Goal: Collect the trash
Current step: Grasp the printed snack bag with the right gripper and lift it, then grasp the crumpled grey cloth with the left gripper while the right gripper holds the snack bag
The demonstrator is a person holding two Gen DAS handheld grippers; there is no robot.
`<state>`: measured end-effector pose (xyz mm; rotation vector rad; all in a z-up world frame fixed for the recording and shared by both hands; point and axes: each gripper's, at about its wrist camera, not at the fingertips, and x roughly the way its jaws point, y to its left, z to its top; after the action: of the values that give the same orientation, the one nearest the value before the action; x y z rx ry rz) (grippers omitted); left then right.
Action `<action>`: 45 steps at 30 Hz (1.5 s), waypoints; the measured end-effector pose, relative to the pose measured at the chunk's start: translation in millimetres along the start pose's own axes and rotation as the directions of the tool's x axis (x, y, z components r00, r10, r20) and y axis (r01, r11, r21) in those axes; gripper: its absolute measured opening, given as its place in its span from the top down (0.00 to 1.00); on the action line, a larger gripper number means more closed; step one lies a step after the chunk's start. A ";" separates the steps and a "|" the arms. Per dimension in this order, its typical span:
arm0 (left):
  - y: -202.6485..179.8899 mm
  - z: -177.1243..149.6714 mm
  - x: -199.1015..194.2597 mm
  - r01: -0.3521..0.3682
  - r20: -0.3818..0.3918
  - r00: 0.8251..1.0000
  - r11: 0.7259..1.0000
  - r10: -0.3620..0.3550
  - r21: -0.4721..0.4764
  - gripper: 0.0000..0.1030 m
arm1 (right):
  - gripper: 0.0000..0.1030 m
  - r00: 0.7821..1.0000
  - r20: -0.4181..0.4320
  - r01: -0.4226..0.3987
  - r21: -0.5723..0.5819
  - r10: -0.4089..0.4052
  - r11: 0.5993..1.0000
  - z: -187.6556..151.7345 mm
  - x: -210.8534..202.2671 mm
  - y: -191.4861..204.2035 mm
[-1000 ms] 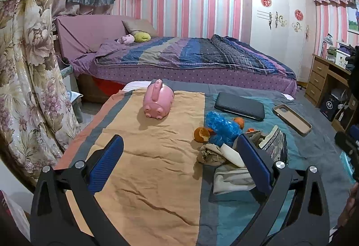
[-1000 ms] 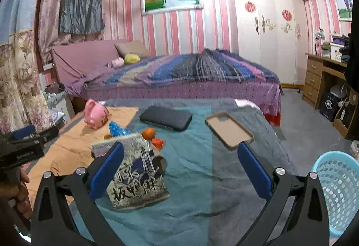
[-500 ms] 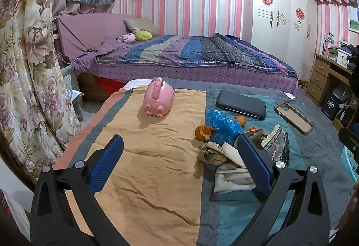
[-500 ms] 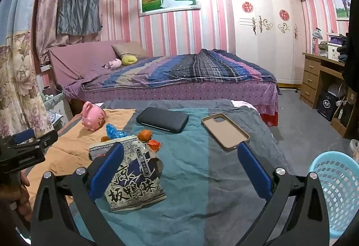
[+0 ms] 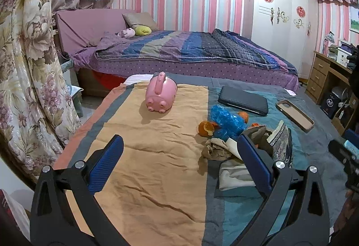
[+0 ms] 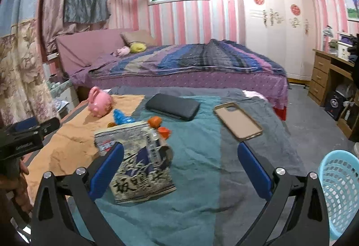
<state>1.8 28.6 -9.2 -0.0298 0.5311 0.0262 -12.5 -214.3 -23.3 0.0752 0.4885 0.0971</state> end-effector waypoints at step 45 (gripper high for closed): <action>-48.1 -43.1 21.3 0.193 -0.156 0.974 0.966 -0.166 0.173 0.06 | 0.99 0.995 -0.053 0.075 -0.114 -0.081 0.991 -12.7 18.4 22.5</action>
<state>-0.2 -20.6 -56.1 0.1051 0.6680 -0.2052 -4.0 -189.3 -40.8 -0.0565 0.5417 0.0502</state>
